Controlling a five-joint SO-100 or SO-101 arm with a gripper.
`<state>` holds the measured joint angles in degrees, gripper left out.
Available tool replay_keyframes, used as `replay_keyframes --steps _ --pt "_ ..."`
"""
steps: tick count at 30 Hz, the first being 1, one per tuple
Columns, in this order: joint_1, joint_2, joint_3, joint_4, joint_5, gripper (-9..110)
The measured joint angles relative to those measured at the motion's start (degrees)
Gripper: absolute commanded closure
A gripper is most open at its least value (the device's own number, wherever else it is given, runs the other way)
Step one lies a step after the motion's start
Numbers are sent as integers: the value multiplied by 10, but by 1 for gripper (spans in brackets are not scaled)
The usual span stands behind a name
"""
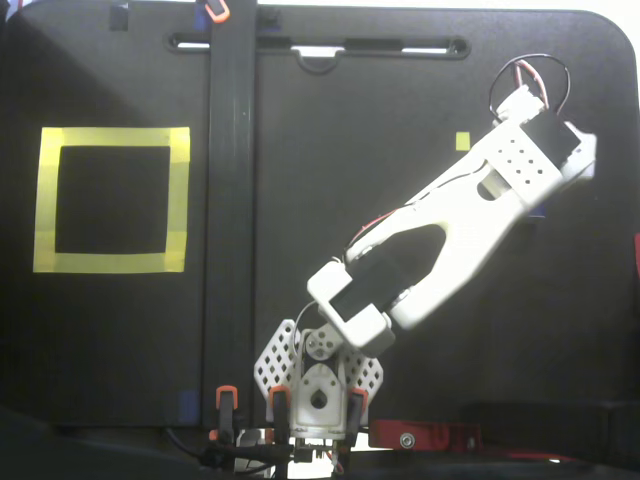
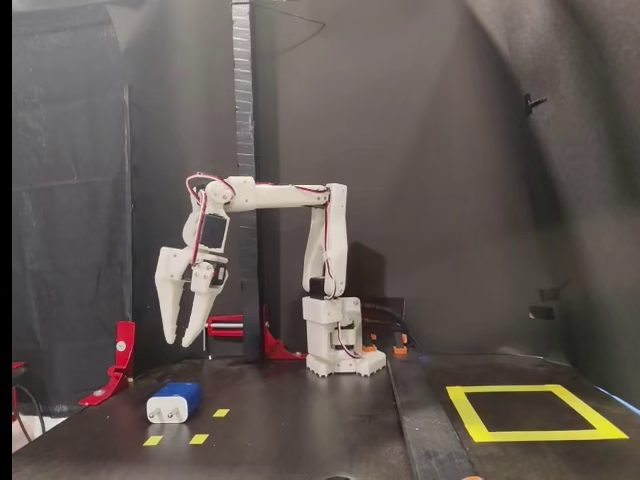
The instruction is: Grasp the block and place it in the designated area.
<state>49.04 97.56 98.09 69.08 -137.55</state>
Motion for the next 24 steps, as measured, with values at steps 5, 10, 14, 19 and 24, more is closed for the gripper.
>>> replay_keyframes --steps 5,10,14,19,24 --pt "6 0 0 -18 -22 65" --pt "7 0 0 -18 -35 65" --pt "11 0 0 -18 -49 65" --pt "15 0 0 -18 -61 65" --pt "20 0 0 -18 -62 65"
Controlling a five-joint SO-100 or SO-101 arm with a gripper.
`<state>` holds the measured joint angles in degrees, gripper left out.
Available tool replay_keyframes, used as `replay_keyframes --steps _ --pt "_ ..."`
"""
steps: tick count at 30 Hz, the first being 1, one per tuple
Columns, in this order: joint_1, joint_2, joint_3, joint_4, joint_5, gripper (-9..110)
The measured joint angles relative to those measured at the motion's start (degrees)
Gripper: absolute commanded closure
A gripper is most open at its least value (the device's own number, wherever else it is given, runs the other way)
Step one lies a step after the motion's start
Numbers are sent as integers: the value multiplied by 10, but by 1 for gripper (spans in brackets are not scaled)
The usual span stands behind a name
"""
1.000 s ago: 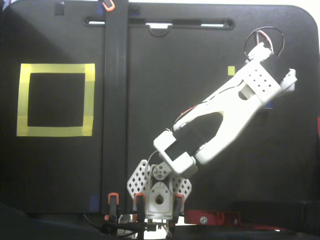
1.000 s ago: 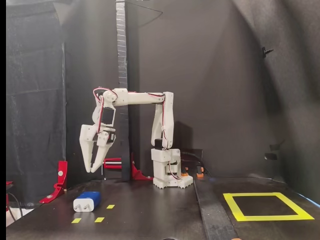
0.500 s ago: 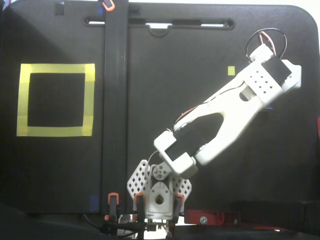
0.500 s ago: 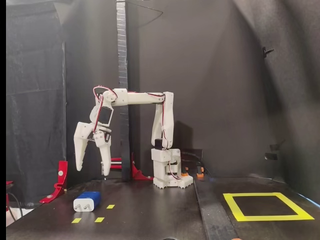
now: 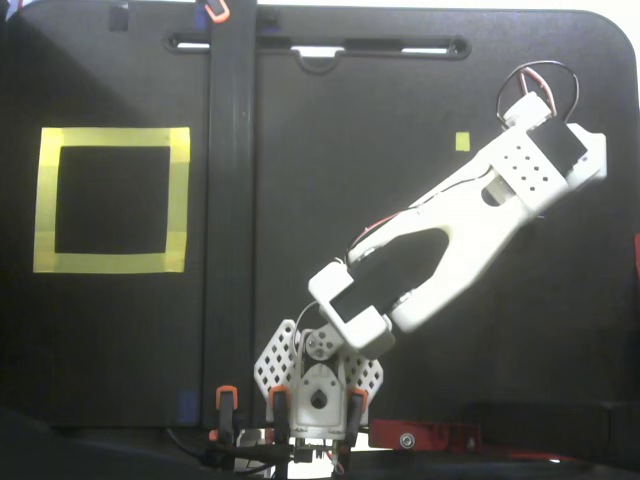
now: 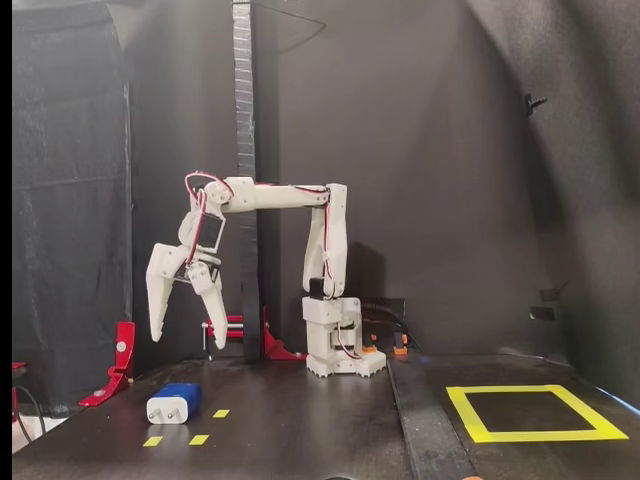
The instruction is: Grasp the block and place it in the designated area.
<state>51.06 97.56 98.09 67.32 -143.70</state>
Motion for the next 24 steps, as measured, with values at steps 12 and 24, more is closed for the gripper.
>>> replay_keyframes --steps 12,24 --pt "22 -36 41 -45 -9 65" --pt "27 -118 43 -96 -9 65"
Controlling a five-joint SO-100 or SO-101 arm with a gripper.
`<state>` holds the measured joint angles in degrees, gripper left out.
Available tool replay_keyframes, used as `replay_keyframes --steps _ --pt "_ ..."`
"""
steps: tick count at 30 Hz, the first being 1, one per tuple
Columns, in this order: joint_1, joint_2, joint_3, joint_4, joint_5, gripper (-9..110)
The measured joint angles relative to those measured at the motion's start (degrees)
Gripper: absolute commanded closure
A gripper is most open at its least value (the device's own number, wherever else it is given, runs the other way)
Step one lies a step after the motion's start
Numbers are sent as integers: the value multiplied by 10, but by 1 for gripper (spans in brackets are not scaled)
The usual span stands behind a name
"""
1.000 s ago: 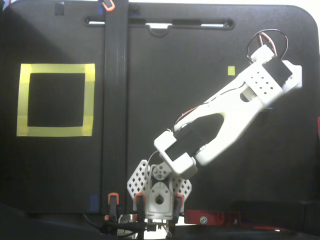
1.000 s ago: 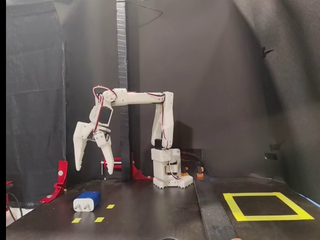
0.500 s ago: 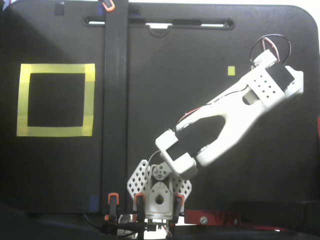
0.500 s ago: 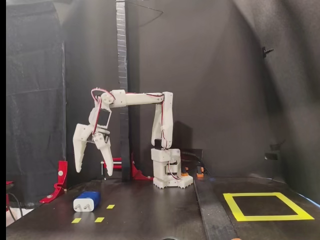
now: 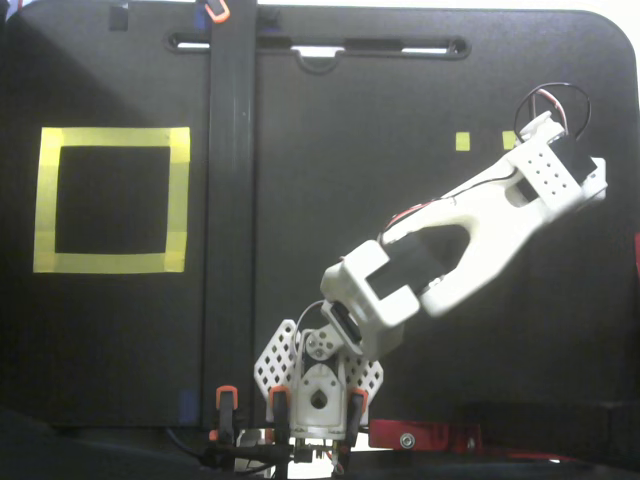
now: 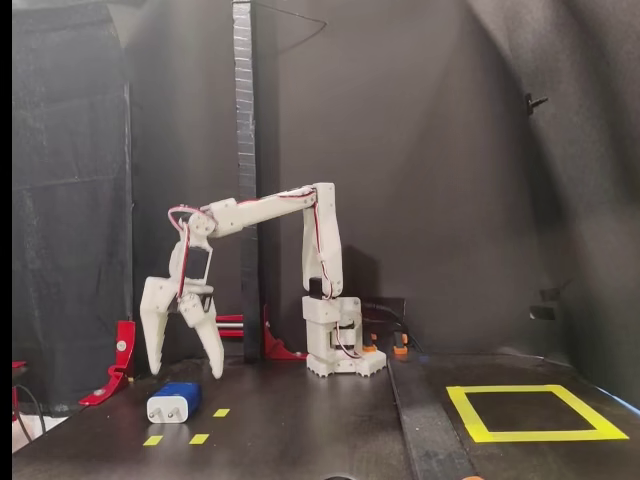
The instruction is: Grasp the block and place it in the designated area.
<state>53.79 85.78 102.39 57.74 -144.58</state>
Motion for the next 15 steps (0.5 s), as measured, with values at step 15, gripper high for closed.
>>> replay_keyframes --steps 15 --pt "2 -61 1 -40 0 65"
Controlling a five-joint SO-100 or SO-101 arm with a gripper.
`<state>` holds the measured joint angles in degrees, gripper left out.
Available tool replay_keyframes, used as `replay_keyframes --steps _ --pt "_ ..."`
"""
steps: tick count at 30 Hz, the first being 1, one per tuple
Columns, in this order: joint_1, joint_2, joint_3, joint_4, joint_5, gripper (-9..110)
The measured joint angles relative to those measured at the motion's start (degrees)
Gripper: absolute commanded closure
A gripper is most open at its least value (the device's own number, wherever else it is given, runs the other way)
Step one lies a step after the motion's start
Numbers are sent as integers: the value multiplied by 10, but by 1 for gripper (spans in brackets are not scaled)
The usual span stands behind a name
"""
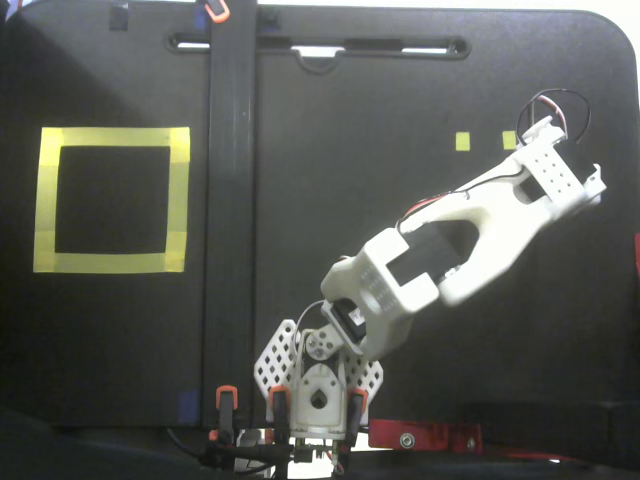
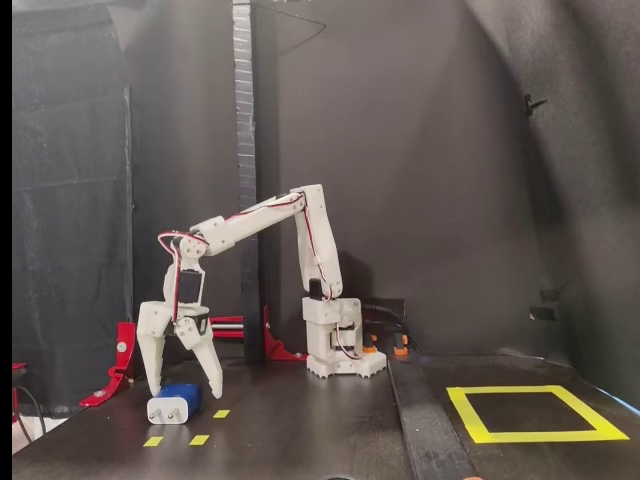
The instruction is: Grasp the block and place it in the designated area.
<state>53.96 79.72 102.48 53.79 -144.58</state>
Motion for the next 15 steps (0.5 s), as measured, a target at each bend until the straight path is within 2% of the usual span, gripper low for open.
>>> replay_keyframes --steps 15 --pt "0 -34 0 -33 0 65"
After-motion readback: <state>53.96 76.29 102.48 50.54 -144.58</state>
